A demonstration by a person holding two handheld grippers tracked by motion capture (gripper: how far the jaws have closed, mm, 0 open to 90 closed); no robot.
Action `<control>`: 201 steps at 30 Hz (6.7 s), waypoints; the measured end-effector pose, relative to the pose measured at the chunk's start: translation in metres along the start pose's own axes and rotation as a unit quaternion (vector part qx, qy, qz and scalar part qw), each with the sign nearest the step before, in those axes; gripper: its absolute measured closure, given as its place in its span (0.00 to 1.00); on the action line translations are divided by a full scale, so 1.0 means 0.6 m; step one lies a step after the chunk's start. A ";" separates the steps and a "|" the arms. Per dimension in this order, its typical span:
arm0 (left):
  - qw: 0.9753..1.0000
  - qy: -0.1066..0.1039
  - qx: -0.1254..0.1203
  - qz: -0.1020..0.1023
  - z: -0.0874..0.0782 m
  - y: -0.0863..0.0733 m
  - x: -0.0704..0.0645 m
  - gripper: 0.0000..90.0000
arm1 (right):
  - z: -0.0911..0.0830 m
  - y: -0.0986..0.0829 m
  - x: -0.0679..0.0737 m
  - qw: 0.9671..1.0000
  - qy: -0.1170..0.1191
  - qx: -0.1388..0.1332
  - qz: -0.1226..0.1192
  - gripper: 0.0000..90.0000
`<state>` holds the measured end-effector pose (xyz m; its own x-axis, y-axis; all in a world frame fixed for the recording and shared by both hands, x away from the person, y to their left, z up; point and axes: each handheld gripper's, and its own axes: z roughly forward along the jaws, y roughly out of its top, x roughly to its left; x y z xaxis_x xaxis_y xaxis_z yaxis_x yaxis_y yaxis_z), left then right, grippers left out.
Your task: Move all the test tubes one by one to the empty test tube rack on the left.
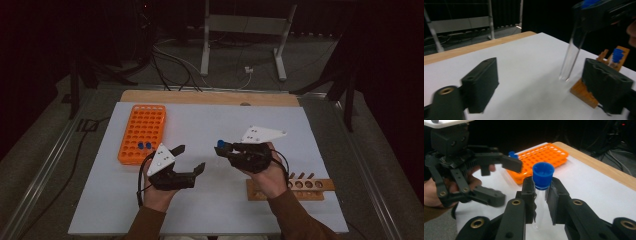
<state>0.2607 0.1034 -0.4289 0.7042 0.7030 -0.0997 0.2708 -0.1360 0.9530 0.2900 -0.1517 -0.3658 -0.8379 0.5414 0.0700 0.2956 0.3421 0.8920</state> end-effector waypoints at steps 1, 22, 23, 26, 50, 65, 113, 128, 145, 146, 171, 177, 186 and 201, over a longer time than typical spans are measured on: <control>1.000 -0.002 0.000 0.001 0.001 0.001 -0.003 0.19 | 0.004 0.001 0.003 1.000 0.004 0.000 -0.001 0.86; 0.997 -0.041 0.008 0.066 0.006 0.007 -0.033 0.85 | 0.040 -0.001 0.031 0.998 0.053 0.012 0.007 0.86; 0.997 -0.042 0.008 0.067 0.005 0.006 -0.032 0.85 | 0.041 -0.001 0.031 0.998 0.054 0.012 0.006 0.86; 0.997 -0.042 0.006 0.069 0.005 0.005 -0.031 0.87 | 0.040 -0.001 0.031 0.998 0.056 0.014 0.005 0.85; 1.000 0.006 -0.006 0.029 -0.026 0.004 0.022 0.87 | 0.004 -0.016 0.005 0.999 -0.036 -0.011 0.011 0.02; 0.999 0.039 -0.017 0.004 -0.058 0.007 0.061 0.87 | -0.032 -0.026 -0.017 0.998 -0.067 -0.014 0.009 0.00; 0.984 0.173 -0.023 -0.028 -0.132 -0.025 0.159 0.87 | -0.152 -0.090 -0.112 0.984 -0.159 -0.040 0.067 0.00; 0.974 0.223 -0.013 -0.029 -0.130 -0.046 0.189 0.87 | -0.184 -0.129 -0.132 0.978 -0.179 -0.050 0.093 0.00; 0.970 0.239 0.010 -0.037 -0.106 -0.080 0.215 0.87 | -0.195 -0.142 -0.136 0.976 -0.181 -0.060 0.105 0.00; 0.970 0.238 0.012 -0.037 -0.105 -0.081 0.216 0.87 | -0.195 -0.143 -0.136 0.976 -0.181 -0.060 0.105 0.00; 0.964 0.235 0.119 -0.036 -0.073 -0.121 0.222 0.88 | -0.199 -0.150 -0.135 0.976 -0.183 -0.062 0.105 0.00; 0.963 0.236 0.122 -0.038 -0.077 -0.122 0.218 0.88 | -0.202 -0.150 -0.135 0.975 -0.184 -0.064 0.105 0.00; 0.964 0.234 0.121 -0.047 -0.080 -0.123 0.219 0.87 | -0.199 -0.150 -0.133 0.976 -0.181 -0.063 0.102 0.00; 0.968 0.226 0.078 -0.081 -0.110 -0.112 0.220 0.55 | -0.204 -0.152 -0.132 0.976 -0.179 -0.064 0.102 0.00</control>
<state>0.2922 0.2512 -0.4872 0.2951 0.9526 -0.0743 0.4745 -0.0786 0.8768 0.2732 -0.3200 -0.3979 -0.5467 0.8298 0.1116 0.3605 0.1130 0.9259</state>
